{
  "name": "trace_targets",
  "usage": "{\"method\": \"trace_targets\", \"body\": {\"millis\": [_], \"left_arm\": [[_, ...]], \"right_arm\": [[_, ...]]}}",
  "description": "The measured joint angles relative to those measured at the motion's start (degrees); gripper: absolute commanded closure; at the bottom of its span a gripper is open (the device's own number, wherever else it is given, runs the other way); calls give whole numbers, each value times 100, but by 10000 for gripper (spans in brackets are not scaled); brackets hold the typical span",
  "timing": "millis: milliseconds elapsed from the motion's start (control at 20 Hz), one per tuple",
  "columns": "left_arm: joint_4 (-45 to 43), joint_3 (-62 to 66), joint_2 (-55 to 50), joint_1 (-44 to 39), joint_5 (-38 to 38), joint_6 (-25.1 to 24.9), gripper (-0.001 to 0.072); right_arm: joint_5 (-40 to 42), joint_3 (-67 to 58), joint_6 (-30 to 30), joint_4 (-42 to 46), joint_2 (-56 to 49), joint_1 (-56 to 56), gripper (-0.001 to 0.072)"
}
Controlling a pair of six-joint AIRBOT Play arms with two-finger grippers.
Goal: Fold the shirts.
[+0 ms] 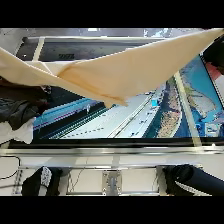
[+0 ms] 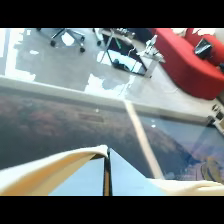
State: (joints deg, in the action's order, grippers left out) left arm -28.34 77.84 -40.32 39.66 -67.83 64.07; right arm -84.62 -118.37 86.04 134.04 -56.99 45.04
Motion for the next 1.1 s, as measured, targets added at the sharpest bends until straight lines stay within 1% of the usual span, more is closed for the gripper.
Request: {"method": "trace_targets", "body": {"millis": [150,250,350,450,550,700,750,850,950,1000,1050,1100], "left_arm": [[-48,-525,461,-20,-214,251,695],[28,-970,529,-249,-210,345,695],[-55,-1467,431,-754,192,385,696],[-420,-1797,72,-1473,960,420,696],[-745,-1954,-564,-2293,2070,439,696],[-1064,-1823,-2009,-3274,3674,428,696],[-1115,-1622,-2605,-3506,4074,426,696],[-1115,-1005,-3757,-3797,4601,483,695],[-988,-199,-4721,-3950,4905,542,693],[-929,221,-5121,-4000,4937,568,653],[-887,575,-5416,-4030,4911,586,452],[-852,896,-5646,-4041,4837,599,193]], "right_arm": [[446,-2,-118,164,-57,-844,709],[601,168,-205,-203,-275,-1759,708],[684,385,-299,-1222,-647,-2830,707],[704,573,-374,-2570,-1176,-3779,707],[697,693,-409,-3856,-1810,-4452,707],[688,778,-444,-5117,-2879,-4920,706],[776,793,-452,-5357,-3220,-4966,706],[1016,811,-463,-5727,-3919,-4986,706],[1456,820,-463,-5908,-4468,-4959,701],[1692,826,-463,-5967,-4664,-4944,635],[1963,826,-461,-6030,-4824,-4931,402],[2194,817,-459,-6059,-4937,-4918,258]]}}
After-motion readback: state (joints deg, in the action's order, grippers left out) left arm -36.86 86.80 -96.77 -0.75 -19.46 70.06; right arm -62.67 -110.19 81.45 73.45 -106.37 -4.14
